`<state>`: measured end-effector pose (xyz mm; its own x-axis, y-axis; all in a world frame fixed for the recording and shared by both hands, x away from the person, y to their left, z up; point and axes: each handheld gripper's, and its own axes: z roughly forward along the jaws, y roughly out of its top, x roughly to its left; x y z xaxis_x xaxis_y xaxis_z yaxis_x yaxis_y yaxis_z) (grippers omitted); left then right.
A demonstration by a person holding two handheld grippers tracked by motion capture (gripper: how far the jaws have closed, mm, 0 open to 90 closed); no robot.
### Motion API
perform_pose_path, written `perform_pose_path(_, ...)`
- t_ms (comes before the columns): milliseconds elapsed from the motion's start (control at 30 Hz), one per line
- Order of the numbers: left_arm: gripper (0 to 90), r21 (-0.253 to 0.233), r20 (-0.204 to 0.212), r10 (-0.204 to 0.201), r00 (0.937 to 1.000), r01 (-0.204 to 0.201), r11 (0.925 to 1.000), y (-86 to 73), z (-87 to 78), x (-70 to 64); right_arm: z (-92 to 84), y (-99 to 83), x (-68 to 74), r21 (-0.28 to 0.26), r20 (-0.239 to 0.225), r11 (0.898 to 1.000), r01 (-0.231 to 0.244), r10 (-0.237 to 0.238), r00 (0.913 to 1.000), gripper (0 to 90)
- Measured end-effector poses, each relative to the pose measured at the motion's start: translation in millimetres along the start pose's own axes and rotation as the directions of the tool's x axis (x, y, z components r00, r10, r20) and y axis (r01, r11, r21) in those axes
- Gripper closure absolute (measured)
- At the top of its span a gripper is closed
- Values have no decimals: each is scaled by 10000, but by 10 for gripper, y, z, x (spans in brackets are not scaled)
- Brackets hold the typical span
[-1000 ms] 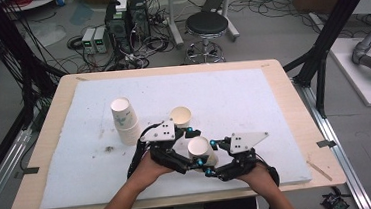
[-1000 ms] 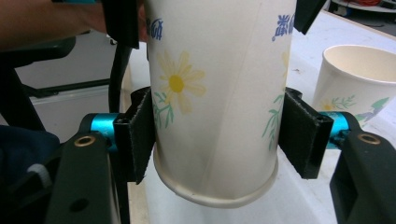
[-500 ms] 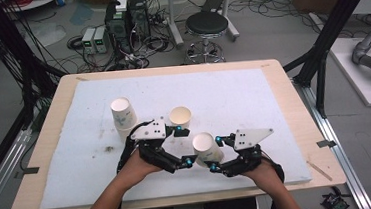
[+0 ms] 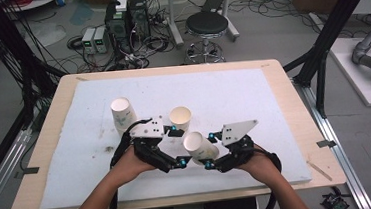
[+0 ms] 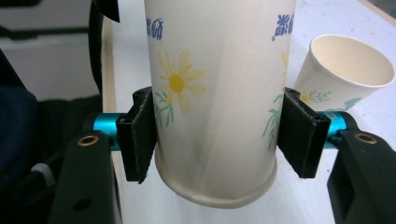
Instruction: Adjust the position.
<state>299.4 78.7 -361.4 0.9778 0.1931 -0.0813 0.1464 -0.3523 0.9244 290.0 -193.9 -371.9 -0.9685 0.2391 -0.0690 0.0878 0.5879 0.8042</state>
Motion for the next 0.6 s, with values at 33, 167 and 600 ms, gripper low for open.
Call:
perform_pose_path(33,160,158,27,88,10000,-89,9998,0,1,4,8,12,-4,114,26,9999,75,-75,10000,362)
perform_pose_path(167,161,562,84,244,9997,-248,9981,31,24,16,50,68,-28,561,-209,9980,285,-274,9994,362)
perform_pose_path(600,176,1432,459,556,9974,-617,9878,117,97,24,121,253,-13,2162,-701,9694,1160,-1031,9922,362)
